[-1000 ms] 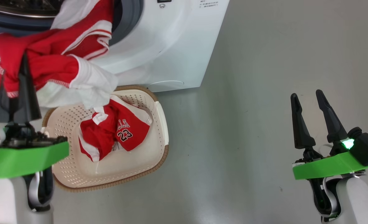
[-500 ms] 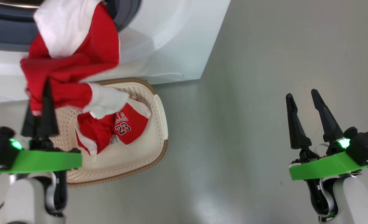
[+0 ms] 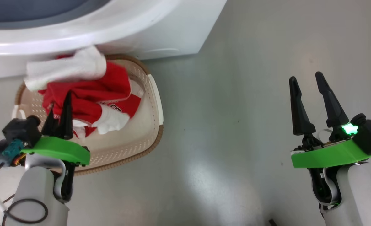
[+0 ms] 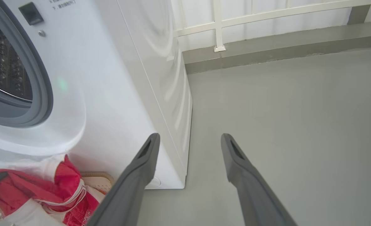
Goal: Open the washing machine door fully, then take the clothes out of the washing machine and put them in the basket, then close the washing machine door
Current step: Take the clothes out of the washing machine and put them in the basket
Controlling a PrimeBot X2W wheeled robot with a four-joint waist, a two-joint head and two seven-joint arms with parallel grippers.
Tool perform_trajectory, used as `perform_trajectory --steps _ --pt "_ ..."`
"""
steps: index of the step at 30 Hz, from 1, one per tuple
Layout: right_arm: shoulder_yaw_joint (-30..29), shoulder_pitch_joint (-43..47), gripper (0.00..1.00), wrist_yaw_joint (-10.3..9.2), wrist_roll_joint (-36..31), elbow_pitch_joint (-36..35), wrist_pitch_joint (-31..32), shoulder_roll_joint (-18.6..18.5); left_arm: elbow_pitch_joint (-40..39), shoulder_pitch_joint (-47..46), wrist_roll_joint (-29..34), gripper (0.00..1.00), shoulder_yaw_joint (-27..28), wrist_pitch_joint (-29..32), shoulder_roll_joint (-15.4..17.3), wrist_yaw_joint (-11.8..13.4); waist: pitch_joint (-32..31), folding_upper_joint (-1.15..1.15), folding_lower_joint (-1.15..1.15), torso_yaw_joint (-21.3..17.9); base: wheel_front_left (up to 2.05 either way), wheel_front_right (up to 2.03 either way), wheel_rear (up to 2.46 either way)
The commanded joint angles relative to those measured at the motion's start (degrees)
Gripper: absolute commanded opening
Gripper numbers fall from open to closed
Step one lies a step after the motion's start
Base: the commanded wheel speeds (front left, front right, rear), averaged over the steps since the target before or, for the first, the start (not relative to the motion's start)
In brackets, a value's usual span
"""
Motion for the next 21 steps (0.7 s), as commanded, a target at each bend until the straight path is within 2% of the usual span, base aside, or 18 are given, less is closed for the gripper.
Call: perform_trajectory --steps 1,11,21 --pt "1.5 -0.3 1.0 0.43 0.7 -1.6 -0.4 0.0 1.1 -0.6 0.6 0.0 1.2 -0.3 2.3 -0.3 2.6 0.0 0.0 -1.1 0.0 0.0 0.0" --pt "1.6 -1.7 1.0 0.43 1.0 -2.2 -0.4 0.0 13.9 -6.8 1.0 0.0 -2.8 -0.3 4.5 -0.3 8.7 0.0 0.0 -1.5 0.0 0.0 0.0" --pt "2.1 -3.3 1.0 0.43 0.8 -3.0 -0.4 0.0 21.8 -13.2 -0.3 0.0 -7.2 -0.3 5.8 -0.3 13.2 0.0 0.0 -1.4 0.0 0.0 0.0"
